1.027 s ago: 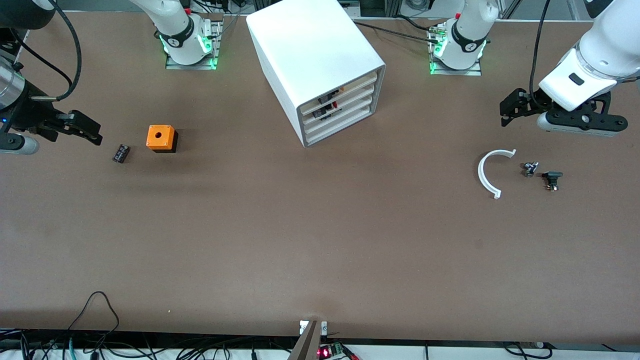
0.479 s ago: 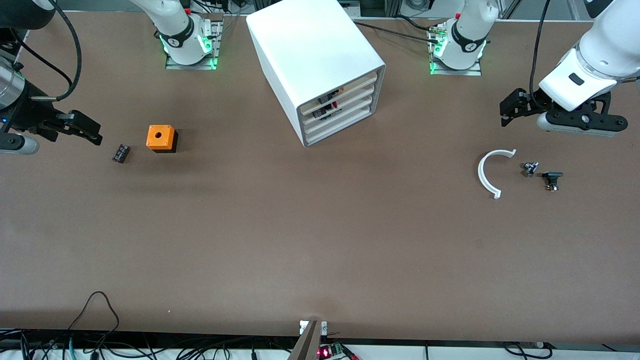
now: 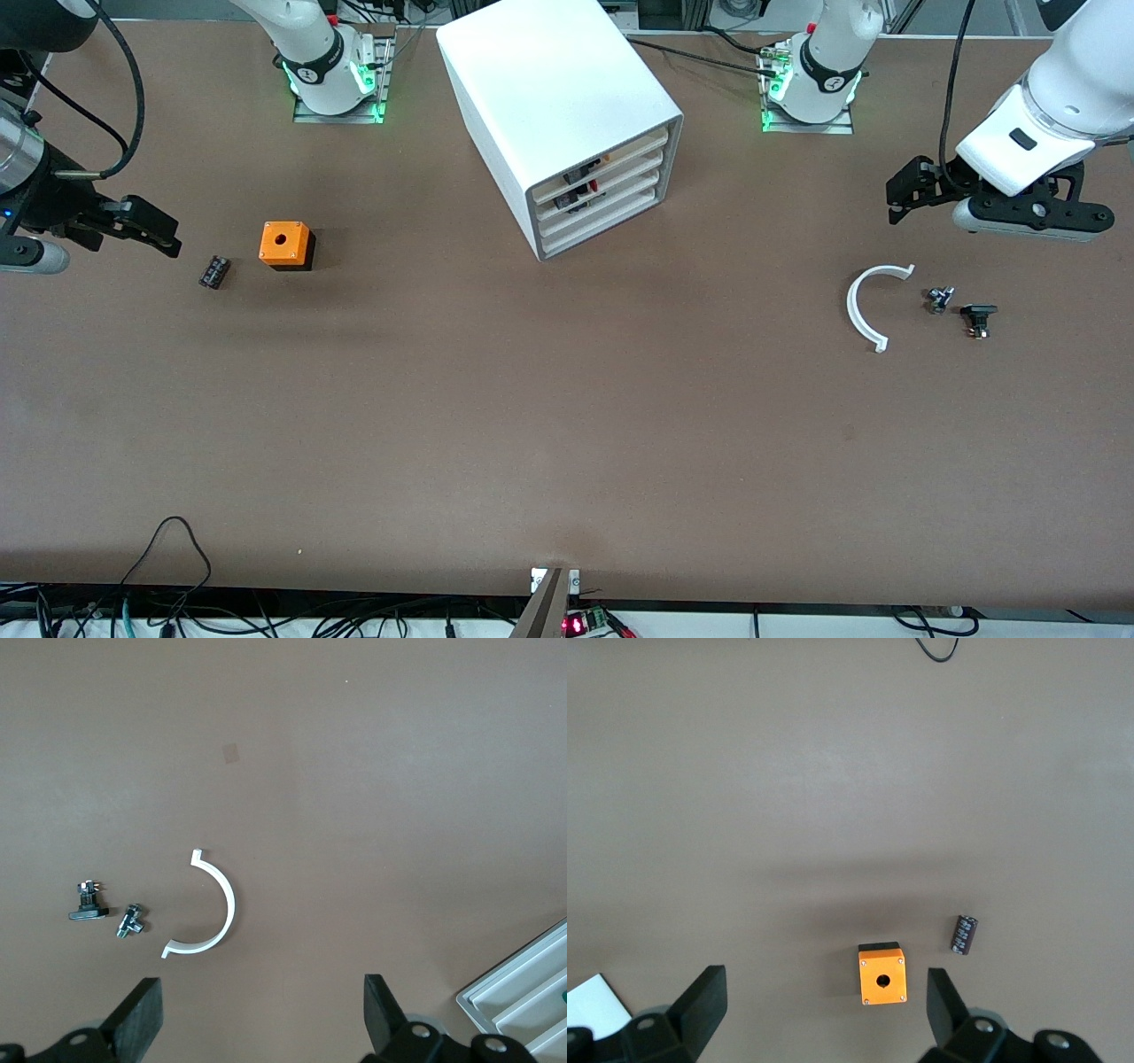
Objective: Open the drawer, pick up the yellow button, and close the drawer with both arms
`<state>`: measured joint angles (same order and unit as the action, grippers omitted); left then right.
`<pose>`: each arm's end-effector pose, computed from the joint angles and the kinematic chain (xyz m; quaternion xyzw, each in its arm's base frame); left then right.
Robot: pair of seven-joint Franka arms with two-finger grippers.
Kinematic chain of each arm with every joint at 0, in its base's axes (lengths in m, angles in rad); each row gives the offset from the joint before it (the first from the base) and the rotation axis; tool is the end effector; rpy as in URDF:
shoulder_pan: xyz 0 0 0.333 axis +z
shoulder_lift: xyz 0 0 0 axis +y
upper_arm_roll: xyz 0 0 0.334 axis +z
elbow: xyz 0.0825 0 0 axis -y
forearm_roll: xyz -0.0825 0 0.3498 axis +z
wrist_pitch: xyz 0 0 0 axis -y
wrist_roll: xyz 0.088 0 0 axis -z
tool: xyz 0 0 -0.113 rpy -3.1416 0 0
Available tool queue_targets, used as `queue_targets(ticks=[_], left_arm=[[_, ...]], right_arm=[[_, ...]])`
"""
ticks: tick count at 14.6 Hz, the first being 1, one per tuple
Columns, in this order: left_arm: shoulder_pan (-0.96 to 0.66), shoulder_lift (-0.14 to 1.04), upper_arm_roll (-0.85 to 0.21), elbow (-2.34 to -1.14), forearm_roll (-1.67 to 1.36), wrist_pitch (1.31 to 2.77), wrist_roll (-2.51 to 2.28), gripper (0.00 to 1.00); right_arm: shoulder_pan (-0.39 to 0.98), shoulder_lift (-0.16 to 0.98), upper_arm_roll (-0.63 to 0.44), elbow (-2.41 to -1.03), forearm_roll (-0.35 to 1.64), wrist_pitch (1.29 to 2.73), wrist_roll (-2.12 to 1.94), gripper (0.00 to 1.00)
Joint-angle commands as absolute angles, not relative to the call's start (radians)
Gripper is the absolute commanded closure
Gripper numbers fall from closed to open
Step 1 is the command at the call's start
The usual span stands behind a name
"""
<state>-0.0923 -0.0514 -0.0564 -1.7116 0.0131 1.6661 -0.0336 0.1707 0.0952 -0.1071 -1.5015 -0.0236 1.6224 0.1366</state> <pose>0.5042 -0.0749 0.6092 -0.9983 0.0581 -0.0036 0.0077 0.5552 0.0360 0.6207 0.9991 -0.0357 0.0147 0.0155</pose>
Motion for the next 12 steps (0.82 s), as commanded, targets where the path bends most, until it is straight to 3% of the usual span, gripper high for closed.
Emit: queue_targets(ticks=[1,6,12], left_arm=[[-0.084,-0.014,-0.066,-1.655,-0.011,1.64,-0.029,0.0],[-0.103,0.09,-0.069,-1.504,-0.044,1.536,-0.021,0.0],[-0.094,0.178,-0.067,-1.494,-0.416,1.415,-0.018,0.0]], right_arm=[[0.17,0.135,-0.104,-1.422,-0.038,1.598,0.137,0.0],[0.17,0.138,-0.104,-1.417,-0.038,1.597,0.138,0.0],[0.163,0.216,-0.107,-1.292,-0.023,1.502,0.135,0.0]])
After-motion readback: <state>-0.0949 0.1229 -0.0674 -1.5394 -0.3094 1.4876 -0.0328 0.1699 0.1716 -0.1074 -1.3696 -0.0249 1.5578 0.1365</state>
